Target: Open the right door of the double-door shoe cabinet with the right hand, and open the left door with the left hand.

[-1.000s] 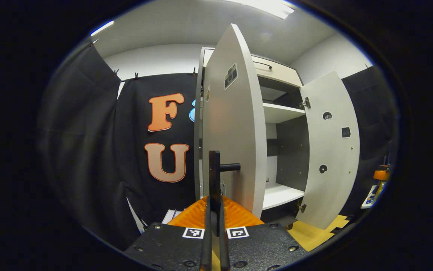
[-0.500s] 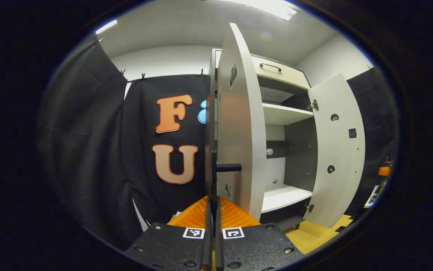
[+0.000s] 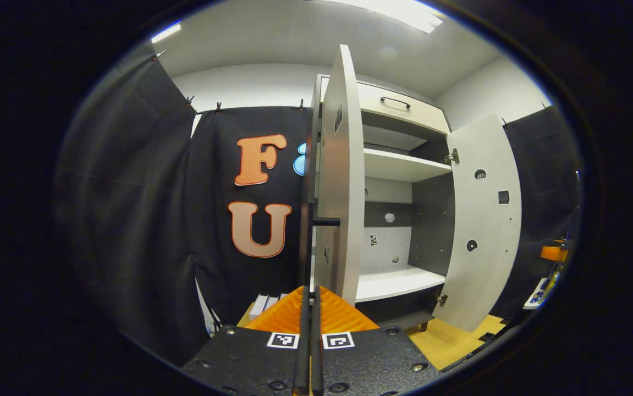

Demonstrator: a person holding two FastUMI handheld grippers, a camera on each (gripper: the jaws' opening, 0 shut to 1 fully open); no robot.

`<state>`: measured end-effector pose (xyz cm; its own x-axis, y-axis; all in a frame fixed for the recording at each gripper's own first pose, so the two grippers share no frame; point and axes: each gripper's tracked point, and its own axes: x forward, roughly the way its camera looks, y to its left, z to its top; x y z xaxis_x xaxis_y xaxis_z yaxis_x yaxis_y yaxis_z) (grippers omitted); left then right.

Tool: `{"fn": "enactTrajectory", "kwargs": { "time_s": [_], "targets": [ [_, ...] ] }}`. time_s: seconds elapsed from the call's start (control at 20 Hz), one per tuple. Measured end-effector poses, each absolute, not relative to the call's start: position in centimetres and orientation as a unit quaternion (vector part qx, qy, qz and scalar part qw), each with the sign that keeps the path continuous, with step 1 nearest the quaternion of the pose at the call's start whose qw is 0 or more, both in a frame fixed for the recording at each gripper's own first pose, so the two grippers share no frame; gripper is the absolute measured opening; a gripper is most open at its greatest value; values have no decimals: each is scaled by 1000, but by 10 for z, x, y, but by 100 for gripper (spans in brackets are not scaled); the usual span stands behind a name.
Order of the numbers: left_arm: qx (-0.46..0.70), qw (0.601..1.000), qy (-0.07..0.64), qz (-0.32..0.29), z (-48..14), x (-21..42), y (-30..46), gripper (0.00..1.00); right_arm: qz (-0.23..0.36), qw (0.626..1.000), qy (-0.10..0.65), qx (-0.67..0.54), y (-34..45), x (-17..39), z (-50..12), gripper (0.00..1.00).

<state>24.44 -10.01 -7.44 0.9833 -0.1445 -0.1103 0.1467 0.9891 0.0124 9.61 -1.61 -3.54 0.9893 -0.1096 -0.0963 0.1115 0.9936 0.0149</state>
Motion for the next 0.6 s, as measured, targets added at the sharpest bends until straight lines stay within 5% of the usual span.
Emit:
{"fn": "enactTrajectory", "kwargs": {
  "time_s": [0.6],
  "targets": [
    [-44, 992, 62, -102, -82, 221, -156, 2, -9, 998, 56, 16, -1, 107, -50, 98]
  ]
}}
